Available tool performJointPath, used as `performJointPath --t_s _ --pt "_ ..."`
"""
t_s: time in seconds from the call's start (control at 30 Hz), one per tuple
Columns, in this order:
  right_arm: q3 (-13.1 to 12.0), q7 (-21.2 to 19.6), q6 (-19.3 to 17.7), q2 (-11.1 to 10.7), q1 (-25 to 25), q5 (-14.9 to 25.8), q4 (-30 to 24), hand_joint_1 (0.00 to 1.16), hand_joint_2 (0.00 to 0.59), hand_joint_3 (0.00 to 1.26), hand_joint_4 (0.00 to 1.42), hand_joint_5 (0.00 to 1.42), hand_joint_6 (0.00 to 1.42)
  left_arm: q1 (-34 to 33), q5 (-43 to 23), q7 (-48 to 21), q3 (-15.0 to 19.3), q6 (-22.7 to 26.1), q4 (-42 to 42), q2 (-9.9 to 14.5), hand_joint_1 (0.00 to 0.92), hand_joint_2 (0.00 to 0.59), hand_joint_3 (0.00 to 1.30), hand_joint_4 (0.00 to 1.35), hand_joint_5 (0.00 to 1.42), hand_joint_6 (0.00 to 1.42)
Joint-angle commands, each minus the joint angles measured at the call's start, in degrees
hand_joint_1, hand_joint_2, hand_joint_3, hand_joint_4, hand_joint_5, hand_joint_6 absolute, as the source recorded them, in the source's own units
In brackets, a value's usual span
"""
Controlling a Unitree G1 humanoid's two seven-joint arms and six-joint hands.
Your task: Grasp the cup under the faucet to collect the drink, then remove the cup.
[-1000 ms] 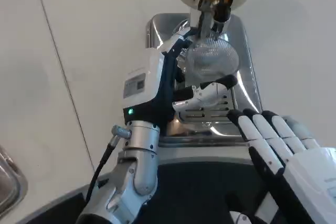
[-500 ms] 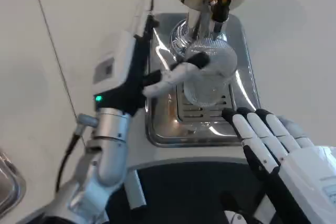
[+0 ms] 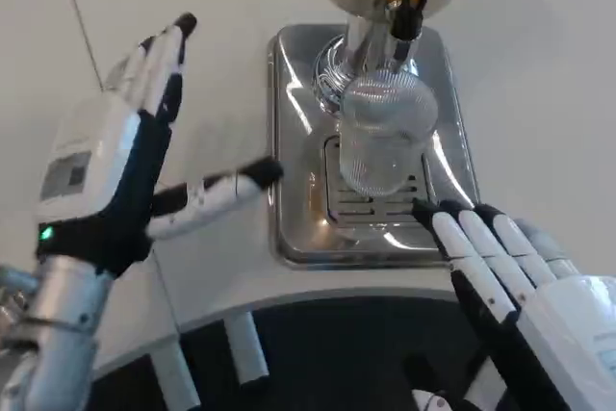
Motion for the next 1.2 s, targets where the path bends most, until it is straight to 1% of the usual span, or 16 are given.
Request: performJointPath --t_s 0.03,0.07,0.13,0.23,0.33,0.4,0.47,0.57,0.63,0.7,0.77,0.93,0.97,1.03,1.13,1.2 --pt "0.1 -1.1 1.6 1.0 1.1 2.2 -0.7 0.44 0.526 0.0 0.0 0.0 0.03 6.2 7.1 -4.4 1.6 1.0 -7.9 5.6 0.0 0.071 0.0 0.0 0.0 0.0" --pt "0.1 -1.1 2.0 1.2 1.1 2.7 -0.7 0.44 0.526 0.0 0.0 0.0 0.03 7.5 7.9 -5.1 2.0 0.7 -9.2 6.6 0.0 0.072 0.0 0.0 0.0 0.0" --pt "0.1 -1.0 2.5 1.4 0.7 3.4 -0.7 0.44 0.526 0.0 0.0 0.0 0.03 9.5 8.7 -5.9 2.7 0.3 -11.1 7.5 0.0 0.073 0.0 0.0 0.0 0.0" --pt "0.0 -1.1 3.0 1.3 -0.3 4.0 -0.7 0.44 0.526 0.0 0.0 0.0 0.01 15.7 10.3 -6.7 3.7 0.9 -14.9 7.3 0.0 0.091 0.0 0.0 0.0 0.0" --pt "0.0 -1.0 4.0 1.7 -1.3 5.0 -0.7 0.44 0.526 0.0 0.0 0.0 0.0 20.4 13.6 -5.7 3.7 -0.1 -16.8 7.6 0.0 0.092 0.0 0.0 0.0 0.0" --pt "0.2 -0.1 5.9 2.3 -3.1 5.8 -0.7 0.44 0.526 0.0 0.0 0.0 0.0 23.9 16.7 -4.5 3.7 -0.4 -18.6 7.2 0.0 0.092 0.0 0.0 0.0 0.0" --pt "0.6 0.9 8.2 2.6 -5.0 6.7 -0.7 0.44 0.526 0.0 0.0 0.0 0.0 25.9 19.2 -3.6 4.0 -0.6 -20.0 6.8 0.0 0.093 0.0 0.0 0.0 0.0" --pt "2.3 2.6 12.3 3.3 -8.8 6.3 -0.7 0.44 0.526 0.0 0.0 0.0 0.0 28.3 21.8 -1.8 4.5 -1.2 -22.2 6.0 0.0 0.094 0.0 0.0 0.0 0.0" --pt "3.7 3.3 16.2 4.2 -11.0 6.4 -0.7 0.44 0.526 0.0 0.0 0.0 0.0 29.5 22.8 -1.3 4.3 -1.3 -22.8 5.5 0.0 0.096 0.0 0.0 0.0 0.0" --pt "4.8 3.6 20.0 4.6 -12.9 6.7 -0.7 0.44 0.526 0.0 0.0 0.0 0.0 31.3 23.8 -0.7 3.6 -1.5 -22.7 4.8 0.0 0.098 0.0 0.0 0.0 0.0" --pt "5.8 3.4 23.6 4.2 -15.2 6.9 -0.7 0.44 0.526 0.0 0.0 0.0 0.0 32.8 24.3 -0.2 3.2 -1.8 -22.7 4.2 0.0 0.099 0.0 0.0 0.0 0.0" --pt "8.0 0.4 29.7 3.8 -19.8 8.3 -0.7 0.43 0.53 0.0 0.0 0.0 0.0 34.8 25.1 0.8 3.0 -2.3 -22.7 3.0 0.0 0.1 0.0 0.0 0.0 0.0" --pt "8.5 -0.4 30.7 3.6 -20.6 8.7 -0.7 0.41 0.531 0.0 0.0 0.0 0.0 35.0 25.2 1.0 3.0 -2.4 -22.6 2.8 0.0 0.101 0.0 0.0 0.0 0.0" --pt "9.4 -1.6 32.5 2.8 -21.9 9.3 -0.7 0.4 0.531 0.0 0.0 0.0 0.0 35.1 25.1 1.1 2.8 -2.5 -22.4 2.5 0.0 0.101 0.0 0.0 0.0 0.0" --pt "10.0 -3.6 34.1 1.2 -27.0 10.5 0.9 0.38 0.52 0.0 0.0 0.0 0.0 35.2 24.9 1.1 2.6 -2.7 -22.1 2.1 0.0 0.102 0.0 0.0 0.0 0.0" --pt "10.0 -4.2 35.1 0.2 -30.0 10.9 2.1 0.36 0.532 0.0 0.0 0.0 0.0 35.2 24.7 1.0 2.5 -2.8 -22.0 2.0 0.0 0.102 0.0 0.0 0.0 0.0"
